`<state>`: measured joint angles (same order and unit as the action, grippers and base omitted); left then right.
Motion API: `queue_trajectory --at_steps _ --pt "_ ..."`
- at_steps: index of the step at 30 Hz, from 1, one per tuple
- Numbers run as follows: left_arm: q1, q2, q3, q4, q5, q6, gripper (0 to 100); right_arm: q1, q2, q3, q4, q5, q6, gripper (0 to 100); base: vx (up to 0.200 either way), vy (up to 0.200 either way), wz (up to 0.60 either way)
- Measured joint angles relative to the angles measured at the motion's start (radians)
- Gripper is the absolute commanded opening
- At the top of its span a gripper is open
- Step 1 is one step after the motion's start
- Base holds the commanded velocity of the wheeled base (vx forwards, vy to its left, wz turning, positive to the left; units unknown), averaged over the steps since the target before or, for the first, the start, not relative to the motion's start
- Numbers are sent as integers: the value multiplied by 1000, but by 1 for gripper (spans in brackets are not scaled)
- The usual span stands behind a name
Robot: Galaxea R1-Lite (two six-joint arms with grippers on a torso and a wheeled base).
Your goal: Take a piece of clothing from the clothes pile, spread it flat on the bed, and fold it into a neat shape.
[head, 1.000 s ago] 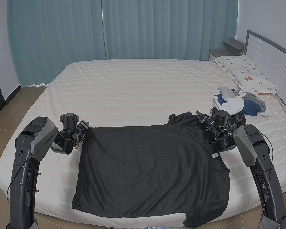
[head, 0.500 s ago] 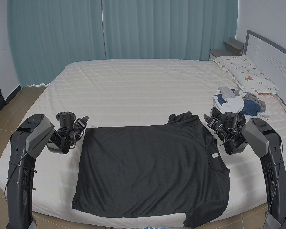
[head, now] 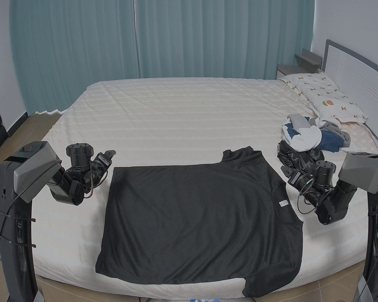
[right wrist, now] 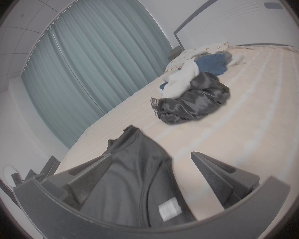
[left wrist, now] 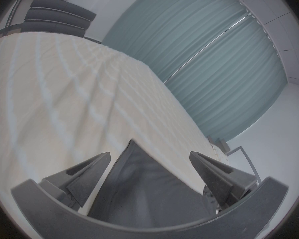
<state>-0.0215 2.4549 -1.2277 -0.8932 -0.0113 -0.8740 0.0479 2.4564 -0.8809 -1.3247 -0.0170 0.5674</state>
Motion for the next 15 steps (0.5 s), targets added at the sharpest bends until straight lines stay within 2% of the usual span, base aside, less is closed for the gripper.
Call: queue_trajectory --at_steps 6,15 --pt "-10 -97 234 -29 -36 -9 100 -2 -98 283 -117 45 48 100 -200 0 0" --pt "-34 -268 649 -76 -102 -24 100 -5 -187 544 -210 131 227 100 0 0 0"
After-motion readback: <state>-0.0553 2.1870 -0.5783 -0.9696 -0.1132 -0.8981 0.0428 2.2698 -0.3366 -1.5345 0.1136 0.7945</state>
